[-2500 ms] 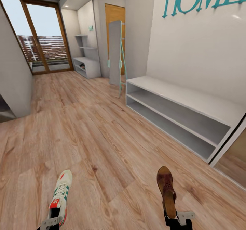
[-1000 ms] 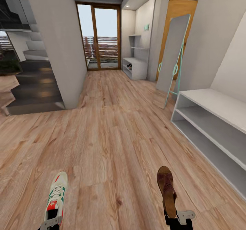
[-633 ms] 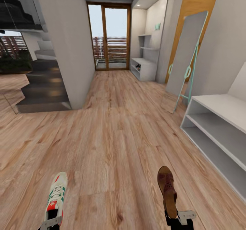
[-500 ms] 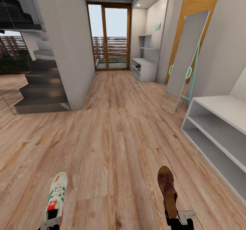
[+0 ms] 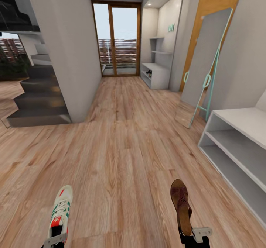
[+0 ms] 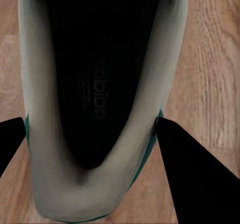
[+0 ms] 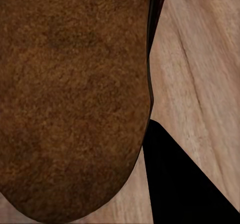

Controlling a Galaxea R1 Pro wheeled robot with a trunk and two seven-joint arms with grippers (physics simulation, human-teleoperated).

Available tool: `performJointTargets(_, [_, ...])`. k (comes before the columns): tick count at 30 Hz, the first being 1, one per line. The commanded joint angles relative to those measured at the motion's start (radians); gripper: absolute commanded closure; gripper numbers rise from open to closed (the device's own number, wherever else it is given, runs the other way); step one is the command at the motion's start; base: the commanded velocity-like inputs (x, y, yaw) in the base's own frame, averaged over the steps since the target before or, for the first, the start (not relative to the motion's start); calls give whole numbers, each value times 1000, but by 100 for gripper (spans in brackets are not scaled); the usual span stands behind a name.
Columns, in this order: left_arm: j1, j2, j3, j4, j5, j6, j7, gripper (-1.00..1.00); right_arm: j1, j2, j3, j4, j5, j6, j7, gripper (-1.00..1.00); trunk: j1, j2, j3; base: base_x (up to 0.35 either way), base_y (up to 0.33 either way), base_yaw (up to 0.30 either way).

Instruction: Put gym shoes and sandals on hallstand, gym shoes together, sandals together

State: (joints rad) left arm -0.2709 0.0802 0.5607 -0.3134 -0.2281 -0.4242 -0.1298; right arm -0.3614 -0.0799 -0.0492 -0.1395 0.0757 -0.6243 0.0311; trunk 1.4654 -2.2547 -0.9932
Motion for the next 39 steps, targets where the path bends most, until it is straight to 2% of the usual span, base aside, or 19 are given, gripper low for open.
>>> performJointTargets(1, [-1,0,9,0,-8,-4,-7,100,-1,0,-6,1,4,-2,4,100,0,0,-1,338,-14,0])
performJointTargets(22, [-1,1,10,0,-8,-4,-5,100,-1,0,-7,-1,3,-3,4,100,0,0,-1,340,-1,2])
performJointTargets(32, [-1,1,10,0,-8,-4,-6,100,-1,-1,-9,-1,3,-3,2,100,0,0,-1,340,0,182])
performJointTargets(39, [-1,1,10,0,-8,-4,-5,100,-1,2,-8,2,3,-2,3,100,0,0,-1,340,0,41])
